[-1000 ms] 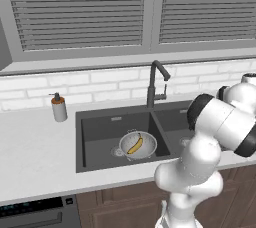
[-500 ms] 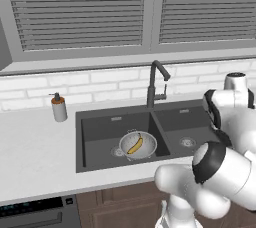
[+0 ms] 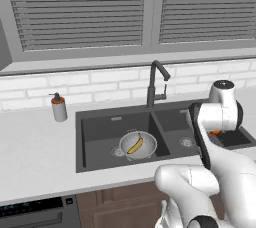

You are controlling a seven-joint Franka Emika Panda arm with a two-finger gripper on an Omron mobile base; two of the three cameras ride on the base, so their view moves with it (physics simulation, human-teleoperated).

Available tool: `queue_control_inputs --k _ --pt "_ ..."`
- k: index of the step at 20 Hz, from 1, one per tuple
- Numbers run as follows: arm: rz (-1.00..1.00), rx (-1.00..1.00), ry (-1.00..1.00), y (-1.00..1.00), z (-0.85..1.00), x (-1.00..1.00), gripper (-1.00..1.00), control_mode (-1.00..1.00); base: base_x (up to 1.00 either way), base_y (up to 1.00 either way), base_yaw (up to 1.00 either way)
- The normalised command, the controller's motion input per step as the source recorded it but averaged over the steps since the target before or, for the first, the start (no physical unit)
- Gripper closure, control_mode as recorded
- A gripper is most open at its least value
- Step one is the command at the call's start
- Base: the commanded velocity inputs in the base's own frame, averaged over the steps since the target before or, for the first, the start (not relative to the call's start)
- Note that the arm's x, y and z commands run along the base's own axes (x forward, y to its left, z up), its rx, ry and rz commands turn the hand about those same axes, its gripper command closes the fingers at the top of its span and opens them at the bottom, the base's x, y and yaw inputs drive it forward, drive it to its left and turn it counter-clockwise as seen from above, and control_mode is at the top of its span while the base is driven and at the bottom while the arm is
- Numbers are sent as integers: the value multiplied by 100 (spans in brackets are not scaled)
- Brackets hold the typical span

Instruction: Put the colander in the sink, put the tangerine, banana in the colander, and turn on the sink faucet and pour water over the colander.

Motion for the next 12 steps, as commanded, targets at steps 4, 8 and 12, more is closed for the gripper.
queue_control_inputs --k 4,8,12 --pt "-7 -10 -14 95 5 -13 100 -100 0 0 0" --pt "-11 -10 -3 97 14 4 100 -100 0 0 0" --pt "-3 -6 6 96 22 18 100 -100 0 0 0"
